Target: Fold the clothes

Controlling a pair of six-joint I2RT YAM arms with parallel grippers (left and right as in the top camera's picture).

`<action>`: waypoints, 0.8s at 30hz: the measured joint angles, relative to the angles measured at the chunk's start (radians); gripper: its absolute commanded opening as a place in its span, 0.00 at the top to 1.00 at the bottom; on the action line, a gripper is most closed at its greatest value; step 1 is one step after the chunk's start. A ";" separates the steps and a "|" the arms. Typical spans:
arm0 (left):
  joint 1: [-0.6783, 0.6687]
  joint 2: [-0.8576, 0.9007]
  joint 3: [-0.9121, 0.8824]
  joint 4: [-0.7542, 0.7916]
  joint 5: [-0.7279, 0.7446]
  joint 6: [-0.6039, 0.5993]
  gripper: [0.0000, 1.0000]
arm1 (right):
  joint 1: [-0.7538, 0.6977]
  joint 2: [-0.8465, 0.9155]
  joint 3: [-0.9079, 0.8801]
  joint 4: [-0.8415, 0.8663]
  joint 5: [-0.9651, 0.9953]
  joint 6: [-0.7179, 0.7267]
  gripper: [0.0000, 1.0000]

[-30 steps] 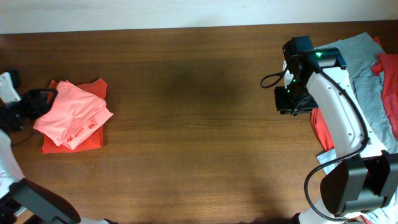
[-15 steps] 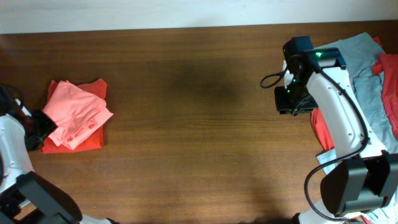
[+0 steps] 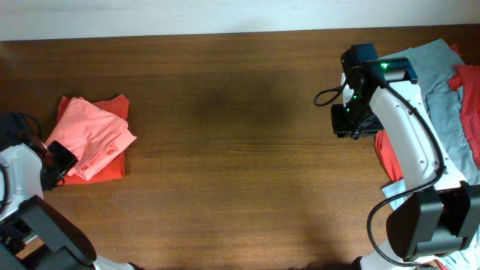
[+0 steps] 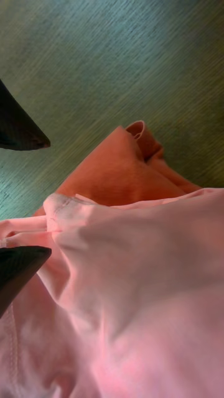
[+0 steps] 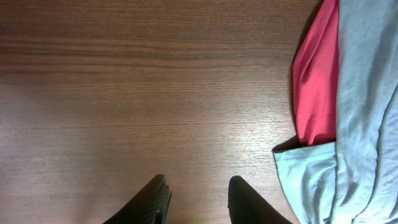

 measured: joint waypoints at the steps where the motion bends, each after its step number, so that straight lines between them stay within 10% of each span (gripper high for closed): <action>1: 0.000 0.000 -0.004 0.007 0.000 0.000 0.50 | 0.000 0.000 0.000 0.000 0.000 -0.001 0.63; 24: 0.000 0.000 -0.069 0.133 0.125 0.063 0.52 | 0.000 0.000 0.000 -0.001 0.000 0.000 0.63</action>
